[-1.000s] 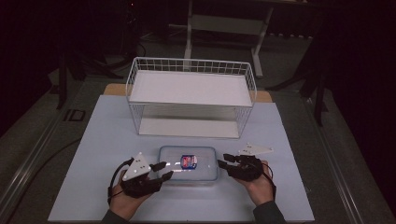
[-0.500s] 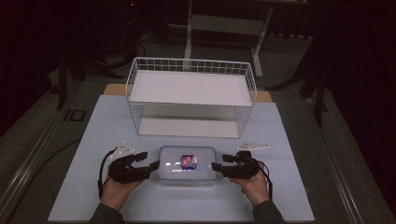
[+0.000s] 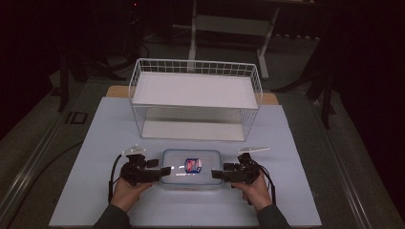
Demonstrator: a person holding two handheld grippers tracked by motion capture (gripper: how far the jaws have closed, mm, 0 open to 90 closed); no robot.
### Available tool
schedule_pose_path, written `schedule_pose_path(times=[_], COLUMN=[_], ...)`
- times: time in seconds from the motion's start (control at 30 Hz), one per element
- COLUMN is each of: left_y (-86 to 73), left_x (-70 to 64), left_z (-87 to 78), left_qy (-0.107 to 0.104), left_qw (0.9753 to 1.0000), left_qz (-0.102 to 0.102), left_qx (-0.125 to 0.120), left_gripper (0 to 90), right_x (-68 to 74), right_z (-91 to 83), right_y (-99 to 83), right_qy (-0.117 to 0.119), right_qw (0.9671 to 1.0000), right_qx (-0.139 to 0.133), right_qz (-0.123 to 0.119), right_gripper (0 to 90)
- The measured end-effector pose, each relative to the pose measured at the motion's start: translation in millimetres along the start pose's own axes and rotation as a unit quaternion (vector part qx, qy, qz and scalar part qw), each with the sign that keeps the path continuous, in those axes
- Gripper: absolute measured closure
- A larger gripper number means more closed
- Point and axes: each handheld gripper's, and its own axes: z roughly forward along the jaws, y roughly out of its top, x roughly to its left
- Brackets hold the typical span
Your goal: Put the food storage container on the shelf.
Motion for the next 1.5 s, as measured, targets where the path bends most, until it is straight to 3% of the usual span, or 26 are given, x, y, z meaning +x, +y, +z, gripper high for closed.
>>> schedule_pose_path(times=[0.07, 0.2, 0.37, 0.43, 0.5, 0.63, 0.7, 0.87, 1.0, 1.27, 1.5], left_y=[0.4, 0.5, -0.3, -1.6, -3.3, -2.8, -3.3, -9.4, -12.2, -11.6, -10.8], left_x=[2.6, 4.7, 7.8, 10.8, 14.4, 13.6, 11.9, -1.1, -10.7, -17.7, -20.7], left_z=[2.8, 5.5, 5.8, 6.4, 7.4, 2.7, -2.3, -15.7, -21.9, -23.4, -24.5], left_qy=[-0.02, -0.035, -0.046, -0.057, -0.077, -0.075, -0.078, -0.068, -0.054, -0.043, -0.039], left_qw=[0.9997, 0.9987, 0.997, 0.995, 0.9914, 0.9913, 0.9914, 0.9947, 0.9971, 0.9988, 0.9992], left_qz=[-0.013, -0.034, -0.057, -0.078, -0.101, -0.105, -0.102, -0.075, -0.051, -0.021, -0.009], left_qx=[0.007, 0.016, 0.025, 0.027, 0.031, 0.026, 0.023, 0.012, 0.013, 0.009, 0.005], left_gripper=[28.1, 27.5, 27.5, 27.6, 29.3, 34.7, 39.6, 47.5, 49.7, 51.2, 51.3], right_x=[-1.2, -8.4, -10.5, -11.8, -13.9, -17.3, -16.7, -9.5, -3.0, 1.0, 4.5], right_z=[2.6, 6.4, 4.1, 3.5, 2.5, -1.3, -5.3, -16.9, -20.9, -25.2, -28.0], right_y=[-0.3, -2.6, -3.5, -4.5, -5.4, -9.2, -10.6, -16.4, -18.3, -18.8, -17.6], right_qy=[0.007, 0.046, 0.057, 0.062, 0.067, 0.079, 0.083, 0.088, 0.082, 0.07, 0.06], right_qw=[0.9999, 0.9976, 0.9969, 0.9964, 0.9958, 0.9934, 0.9929, 0.9934, 0.9948, 0.9962, 0.9971], right_qx=[0.004, 0.016, 0.026, 0.022, 0.016, 0.0, -0.007, -0.024, -0.025, -0.033, -0.043], right_qz=[0.011, 0.049, 0.048, 0.054, 0.06, 0.083, 0.085, 0.069, 0.055, 0.04, 0.019], right_gripper=[19.4, 19.4, 22.6, 23.8, 27.3, 34.2, 39.1, 49.5, 50.6, 50.9, 50.5])
